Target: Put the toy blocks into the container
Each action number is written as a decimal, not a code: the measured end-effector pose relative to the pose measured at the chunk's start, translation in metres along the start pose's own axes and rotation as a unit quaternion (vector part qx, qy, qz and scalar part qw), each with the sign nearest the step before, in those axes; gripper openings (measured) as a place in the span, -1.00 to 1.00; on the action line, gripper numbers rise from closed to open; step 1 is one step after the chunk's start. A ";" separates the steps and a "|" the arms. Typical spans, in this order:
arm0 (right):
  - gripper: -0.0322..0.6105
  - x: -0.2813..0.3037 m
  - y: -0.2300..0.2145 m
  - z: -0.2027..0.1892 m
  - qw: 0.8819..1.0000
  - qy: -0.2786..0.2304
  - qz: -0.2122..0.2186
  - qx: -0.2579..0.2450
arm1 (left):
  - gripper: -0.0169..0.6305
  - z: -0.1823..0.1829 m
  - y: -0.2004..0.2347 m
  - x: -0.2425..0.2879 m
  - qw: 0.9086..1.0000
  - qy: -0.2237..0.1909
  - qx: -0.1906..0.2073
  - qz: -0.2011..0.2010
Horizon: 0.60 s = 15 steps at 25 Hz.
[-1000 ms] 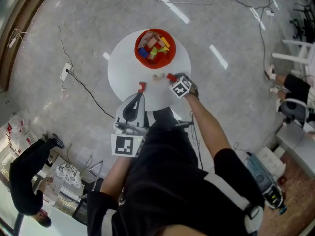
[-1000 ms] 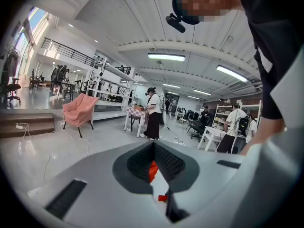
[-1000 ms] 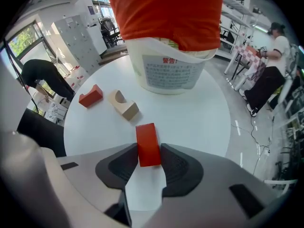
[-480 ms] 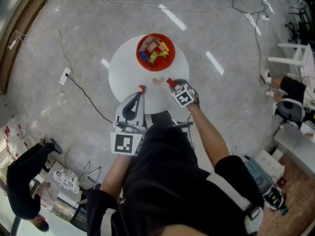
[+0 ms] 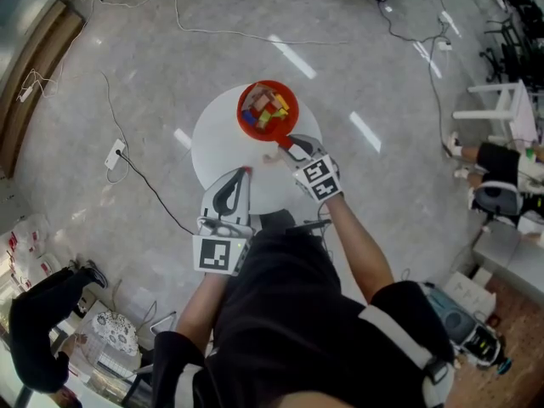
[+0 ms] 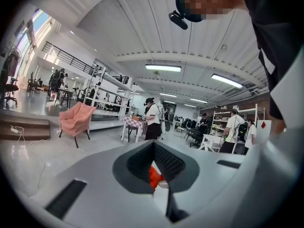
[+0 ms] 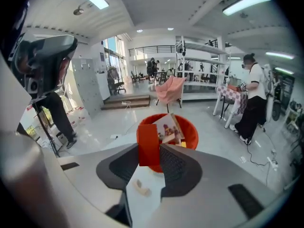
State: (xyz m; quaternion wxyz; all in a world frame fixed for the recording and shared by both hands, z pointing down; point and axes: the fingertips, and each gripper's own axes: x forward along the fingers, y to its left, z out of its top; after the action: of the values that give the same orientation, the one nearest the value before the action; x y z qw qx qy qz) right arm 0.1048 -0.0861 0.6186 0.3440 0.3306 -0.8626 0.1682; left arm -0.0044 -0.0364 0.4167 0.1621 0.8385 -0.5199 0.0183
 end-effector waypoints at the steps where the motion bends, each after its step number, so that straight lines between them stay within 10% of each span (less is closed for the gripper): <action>1: -0.49 0.002 -0.002 0.010 1.000 -0.009 -0.005 -0.001 | -0.95 0.001 0.000 -0.002 1.000 0.000 0.002 0.000; 15: -0.49 0.057 -0.024 0.013 0.997 0.054 -0.040 0.025 | -0.95 0.004 0.012 -0.018 1.000 -0.002 0.004 0.011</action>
State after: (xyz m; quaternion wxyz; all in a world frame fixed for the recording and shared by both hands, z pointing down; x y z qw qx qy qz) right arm 0.0834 -0.1360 0.6509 0.3881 0.3639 -0.8245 0.1929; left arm -0.0238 -0.0272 0.4121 0.1572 0.8335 -0.5293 0.0207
